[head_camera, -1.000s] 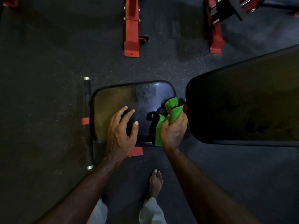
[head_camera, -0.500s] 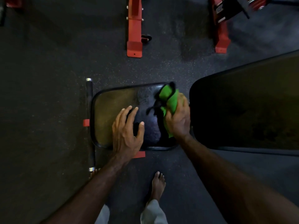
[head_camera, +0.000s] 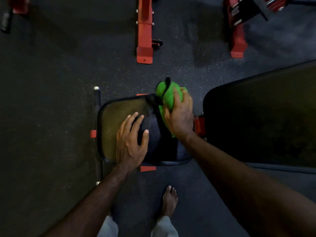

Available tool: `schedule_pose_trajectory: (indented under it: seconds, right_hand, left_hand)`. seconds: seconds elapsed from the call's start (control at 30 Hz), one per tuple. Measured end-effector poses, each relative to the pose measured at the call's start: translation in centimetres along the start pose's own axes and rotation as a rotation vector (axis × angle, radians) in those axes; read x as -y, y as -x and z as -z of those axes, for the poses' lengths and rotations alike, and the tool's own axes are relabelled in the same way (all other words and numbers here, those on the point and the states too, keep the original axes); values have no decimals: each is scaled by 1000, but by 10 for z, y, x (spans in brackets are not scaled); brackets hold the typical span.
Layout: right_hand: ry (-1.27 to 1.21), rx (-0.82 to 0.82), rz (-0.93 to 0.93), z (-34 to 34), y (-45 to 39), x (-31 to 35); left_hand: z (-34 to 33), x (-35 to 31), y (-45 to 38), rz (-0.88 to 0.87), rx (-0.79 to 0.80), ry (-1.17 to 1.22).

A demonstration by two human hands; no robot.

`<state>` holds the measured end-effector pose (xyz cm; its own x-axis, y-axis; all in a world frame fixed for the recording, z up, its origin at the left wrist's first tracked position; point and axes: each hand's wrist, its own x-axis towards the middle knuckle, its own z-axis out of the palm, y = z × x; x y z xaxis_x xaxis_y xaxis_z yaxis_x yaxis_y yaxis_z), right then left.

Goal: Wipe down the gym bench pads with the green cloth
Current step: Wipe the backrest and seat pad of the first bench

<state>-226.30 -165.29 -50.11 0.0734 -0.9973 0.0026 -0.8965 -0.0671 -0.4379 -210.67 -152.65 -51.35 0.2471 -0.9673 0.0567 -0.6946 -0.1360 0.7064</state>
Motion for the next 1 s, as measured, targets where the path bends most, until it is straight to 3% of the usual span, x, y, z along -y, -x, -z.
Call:
schedule_pose_trajectory:
  seconds: [0.07, 0.1, 0.23, 0.27, 0.3, 0.4, 0.47, 0.6, 0.63, 0.73, 0.77, 0.83, 0.93, 1.0]
  right_hand:
    - [-13, 89, 205, 4, -8, -23]
    - [-28, 82, 171, 5, -16, -29]
    - [-46, -20, -332, -2, -41, 2]
    - [-24, -33, -339, -3, -39, 12]
    - [4, -55, -228, -6, -33, 14]
    - [62, 86, 289, -5, -16, -8]
    - [13, 137, 282, -2, -27, -13]
    - [30, -83, -62, -22, -15, 32]
    - [24, -84, -8, -29, -3, 43]
    - [25, 111, 452, -30, 15, 39]
    - [18, 155, 524, -25, 6, 33]
    - [34, 154, 409, -22, -9, 37]
    - [50, -14, 61, -39, 8, 81]
    - [33, 28, 109, -53, 28, 102]
  left_hand:
    - [1, -2, -1, 7, 3, 15]
    - [1, -2, -2, 6, 9, 16]
    - [3, -2, -1, 7, 15, 1]
    - [2, -3, -1, 10, 7, 3]
    - [1, -3, -2, 15, -1, 7]
    - [1, -1, -3, 8, -10, 45]
    - [2, 1, -4, 5, -16, 101]
    - [13, 7, -4, -13, -57, 163]
    - [18, 10, -3, 5, -87, 137]
    - [34, 22, -3, 116, -187, 55]
    - [39, 28, -2, 147, -206, 45]
    - [48, 41, 0, 196, -218, 34]
    - [54, 58, 4, 271, -201, 55]
    - [55, 62, 9, 327, -175, 161]
